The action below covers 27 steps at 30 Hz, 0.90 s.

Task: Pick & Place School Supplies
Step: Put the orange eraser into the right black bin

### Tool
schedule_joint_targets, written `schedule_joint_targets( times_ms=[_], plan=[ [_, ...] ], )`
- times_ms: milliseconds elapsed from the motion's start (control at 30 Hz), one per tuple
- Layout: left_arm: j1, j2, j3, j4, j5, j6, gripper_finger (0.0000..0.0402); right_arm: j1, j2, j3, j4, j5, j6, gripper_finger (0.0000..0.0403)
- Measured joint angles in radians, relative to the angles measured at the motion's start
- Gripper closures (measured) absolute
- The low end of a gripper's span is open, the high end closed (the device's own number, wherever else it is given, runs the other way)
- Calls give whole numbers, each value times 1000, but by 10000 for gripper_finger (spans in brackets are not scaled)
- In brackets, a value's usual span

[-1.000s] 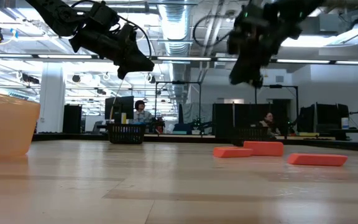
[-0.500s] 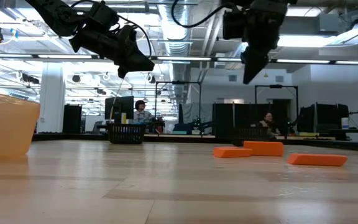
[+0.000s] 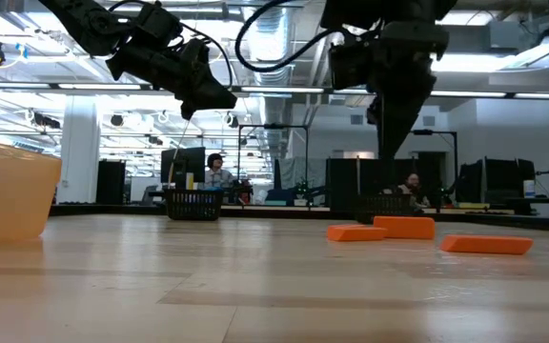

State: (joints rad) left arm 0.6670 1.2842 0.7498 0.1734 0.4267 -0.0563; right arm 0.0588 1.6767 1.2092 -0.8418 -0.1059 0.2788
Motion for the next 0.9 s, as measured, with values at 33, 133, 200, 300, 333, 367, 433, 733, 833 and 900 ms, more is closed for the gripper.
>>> schedule_joint_targets(
  times_ms=[33,133,200,300,333,367,433,733,833,900],
  plan=[
    [0,0,0,0,0,0,330,0,-3,-10,23,0,13,213],
    [0,0,0,-1,0,0,330,-1,-5,-62,49,-21,44,211],
    [0,0,0,-1,0,0,330,0,-10,-90,59,-30,49,212],
    [0,0,0,-1,0,0,330,0,-10,-125,85,-46,55,215],
    [0,0,0,-1,0,0,330,0,-10,-136,100,-52,55,215],
    [0,0,0,-1,0,0,330,0,-10,-143,117,-53,55,216],
    [0,0,0,-1,0,0,330,0,-10,-153,135,-53,55,217],
    [0,0,0,-1,0,0,330,-19,9,-153,180,-54,38,218],
    [0,0,0,-1,0,0,330,-20,14,-162,188,-55,34,218],
    [0,0,0,-1,0,0,330,-22,13,-190,242,-72,41,218]
  ],
)
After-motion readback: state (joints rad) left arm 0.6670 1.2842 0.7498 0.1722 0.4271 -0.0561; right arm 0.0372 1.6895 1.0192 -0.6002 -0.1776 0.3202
